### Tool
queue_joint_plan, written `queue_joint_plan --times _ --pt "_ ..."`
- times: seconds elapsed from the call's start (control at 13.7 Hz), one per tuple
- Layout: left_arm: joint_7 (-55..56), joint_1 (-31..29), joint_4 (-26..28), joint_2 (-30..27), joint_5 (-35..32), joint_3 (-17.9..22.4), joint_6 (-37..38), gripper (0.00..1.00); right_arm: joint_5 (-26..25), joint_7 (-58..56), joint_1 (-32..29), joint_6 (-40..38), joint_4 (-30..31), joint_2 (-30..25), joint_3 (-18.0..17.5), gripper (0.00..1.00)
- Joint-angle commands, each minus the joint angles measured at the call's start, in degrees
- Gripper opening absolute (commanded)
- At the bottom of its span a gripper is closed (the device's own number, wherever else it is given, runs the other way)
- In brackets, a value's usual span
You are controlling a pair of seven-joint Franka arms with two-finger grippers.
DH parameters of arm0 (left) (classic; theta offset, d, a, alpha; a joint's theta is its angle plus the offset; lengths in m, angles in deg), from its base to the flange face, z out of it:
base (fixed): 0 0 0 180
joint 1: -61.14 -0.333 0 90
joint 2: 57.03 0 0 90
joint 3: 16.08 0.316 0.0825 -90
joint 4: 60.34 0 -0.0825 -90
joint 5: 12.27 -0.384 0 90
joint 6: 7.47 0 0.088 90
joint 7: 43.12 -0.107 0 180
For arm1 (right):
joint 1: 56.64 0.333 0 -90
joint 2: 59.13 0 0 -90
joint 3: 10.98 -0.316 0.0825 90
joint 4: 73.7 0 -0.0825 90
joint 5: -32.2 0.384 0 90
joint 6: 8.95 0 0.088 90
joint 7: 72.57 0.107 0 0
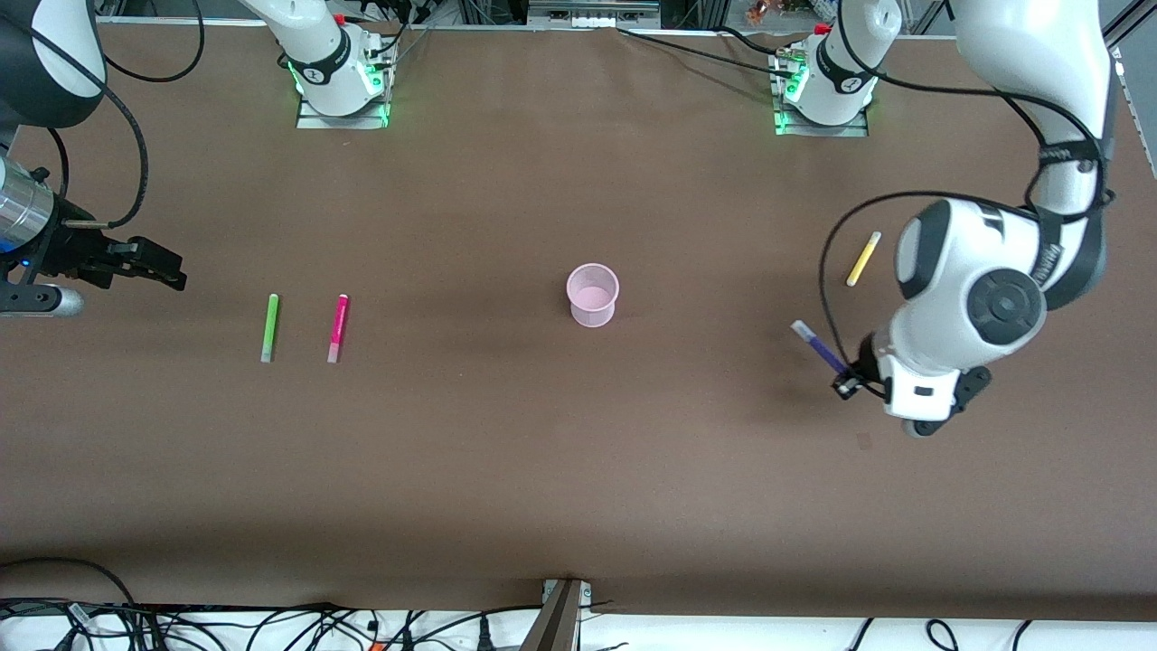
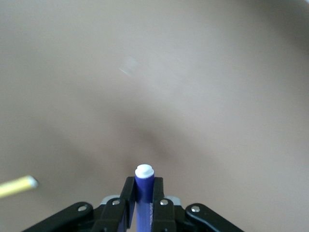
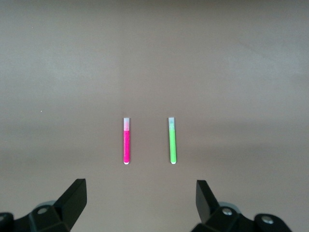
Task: Organize pens into pink holder with both arms
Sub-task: 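Carry the blue pen with the left gripper over the pink holder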
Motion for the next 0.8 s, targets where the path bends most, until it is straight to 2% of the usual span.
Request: queue_joint_plan --times 0.0,0.15,0.51,0.73 --pt "12.9 7.3 -3.5 0.3 -0.9 0.8 1.3 0.0 -0.2 0.8 0.0 -0.3 -1.2 0.6 -0.2 1.0" --pt "20.2 12.9 -3.8 0.4 -2.9 0.9 0.9 0.0 -0.2 0.8 -0.1 -0.3 -1.2 0.6 -0.2 1.0" --pt "47.3 25.3 -3.8 1.7 -20.4 0.9 0.7 0.0 -0.2 0.9 -0.1 -0.3 -1.4 0.5 -0.2 1.0" --pt "58.0 30.6 -3.5 3.5 -28.2 0.9 1.3 0.0 -0.2 0.9 -0.2 -0.4 -1.9 0.5 -0.2 1.0"
